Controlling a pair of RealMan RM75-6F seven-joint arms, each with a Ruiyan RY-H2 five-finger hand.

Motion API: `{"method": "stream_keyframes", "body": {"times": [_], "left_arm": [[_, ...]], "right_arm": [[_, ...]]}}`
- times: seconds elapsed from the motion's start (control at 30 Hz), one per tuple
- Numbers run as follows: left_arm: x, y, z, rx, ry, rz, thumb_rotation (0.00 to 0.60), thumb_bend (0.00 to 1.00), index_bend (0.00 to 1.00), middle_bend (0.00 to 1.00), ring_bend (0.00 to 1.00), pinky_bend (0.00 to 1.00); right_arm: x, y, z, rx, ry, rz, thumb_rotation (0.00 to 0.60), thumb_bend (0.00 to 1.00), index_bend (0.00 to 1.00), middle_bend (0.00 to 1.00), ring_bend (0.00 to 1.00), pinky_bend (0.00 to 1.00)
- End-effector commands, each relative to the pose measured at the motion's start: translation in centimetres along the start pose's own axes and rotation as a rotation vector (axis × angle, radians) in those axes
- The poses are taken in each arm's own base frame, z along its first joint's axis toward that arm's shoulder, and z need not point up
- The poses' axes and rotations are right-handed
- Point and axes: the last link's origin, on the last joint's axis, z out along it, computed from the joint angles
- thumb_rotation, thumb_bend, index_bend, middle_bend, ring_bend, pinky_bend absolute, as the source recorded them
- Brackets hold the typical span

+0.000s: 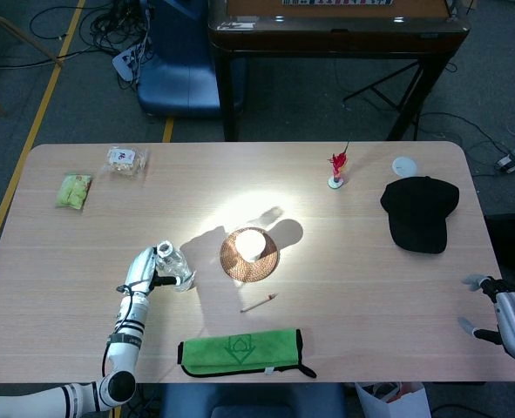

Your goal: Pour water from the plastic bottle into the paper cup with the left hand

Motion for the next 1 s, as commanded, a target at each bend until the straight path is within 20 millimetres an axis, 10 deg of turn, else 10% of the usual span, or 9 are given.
{"method": "stream_keyframes", "body": {"times": [0.03,1.0], "left_arm": [[-0.2,0.1,0.0,-0.024,0.018,0.035,0.6,0.08,0.67,0.6,0.52,0.53],[-1.0,7.7,1.3,-0.19,0.196,0.737,0.6,0.07,0.75,0.72,0.61,0.62]], "right_arm": [[0.0,0.0,0.0,0.0,0.001,0.0,0.6,0.0,0.37,0.42,0.4,0.45],[0.7,0.4,-0.1,-0.007,0.016,0.023,0.6,0.0,0.37,0.42,0.4,0.45]]}}
